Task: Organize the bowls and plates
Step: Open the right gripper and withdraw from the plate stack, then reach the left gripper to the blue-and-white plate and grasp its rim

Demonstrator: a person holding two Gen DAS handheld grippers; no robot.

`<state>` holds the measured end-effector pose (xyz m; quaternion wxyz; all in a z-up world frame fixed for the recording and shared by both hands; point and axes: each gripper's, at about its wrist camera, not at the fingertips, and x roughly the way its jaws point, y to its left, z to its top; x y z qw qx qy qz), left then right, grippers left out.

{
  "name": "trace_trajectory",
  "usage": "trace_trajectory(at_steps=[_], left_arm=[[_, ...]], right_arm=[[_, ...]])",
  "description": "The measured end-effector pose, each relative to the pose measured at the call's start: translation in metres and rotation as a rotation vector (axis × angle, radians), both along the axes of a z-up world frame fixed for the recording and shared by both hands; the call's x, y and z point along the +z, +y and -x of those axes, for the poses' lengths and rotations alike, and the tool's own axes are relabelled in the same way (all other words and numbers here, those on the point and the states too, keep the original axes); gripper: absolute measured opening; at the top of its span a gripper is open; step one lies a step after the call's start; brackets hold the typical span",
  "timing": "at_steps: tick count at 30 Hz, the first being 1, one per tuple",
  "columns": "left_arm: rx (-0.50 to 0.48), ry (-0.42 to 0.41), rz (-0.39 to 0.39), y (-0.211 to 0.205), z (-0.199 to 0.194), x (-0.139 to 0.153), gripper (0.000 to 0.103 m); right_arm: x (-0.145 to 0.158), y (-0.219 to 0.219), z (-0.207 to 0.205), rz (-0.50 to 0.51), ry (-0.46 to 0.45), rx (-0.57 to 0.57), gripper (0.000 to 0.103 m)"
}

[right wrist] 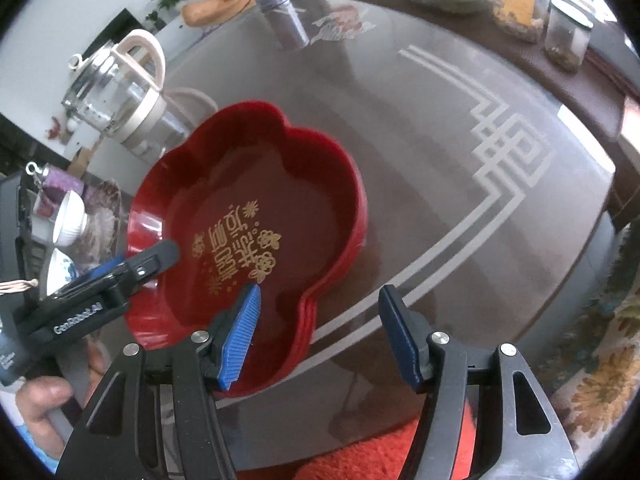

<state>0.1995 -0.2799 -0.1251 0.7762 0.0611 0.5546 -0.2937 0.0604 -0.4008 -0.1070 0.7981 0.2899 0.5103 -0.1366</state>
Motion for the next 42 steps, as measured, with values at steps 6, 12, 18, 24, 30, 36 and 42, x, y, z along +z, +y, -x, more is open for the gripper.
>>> trace_trajectory(at_steps=[6,12,18,24,30,36,42], left_arm=[[-0.003,0.031,0.092,0.001,0.001,-0.002,0.034],[0.082,-0.015,0.147,0.044,-0.016,0.018,0.03],[0.179,-0.048,0.16,0.096,-0.069,0.031,0.03],[0.259,-0.074,0.098,0.125,-0.126,0.015,0.03],[0.298,-0.097,0.044,0.141,-0.155,-0.005,0.03],[0.331,-0.149,0.013,0.153,-0.143,0.01,0.032],[0.396,-0.307,0.063,0.177,-0.083,0.063,0.088]], right_arm=[[-0.004,0.01,-0.008,-0.009,-0.041,0.071,0.031],[0.011,0.054,-0.024,0.11,-0.101,0.199,0.03],[0.024,0.098,-0.085,0.119,-0.16,0.265,0.03],[0.015,0.127,-0.151,0.106,-0.164,0.272,0.03],[0.0,0.144,-0.192,0.122,-0.151,0.284,0.028],[0.011,0.143,-0.185,0.157,-0.194,0.288,0.056],[0.052,0.135,-0.131,0.252,-0.298,0.235,0.064]])
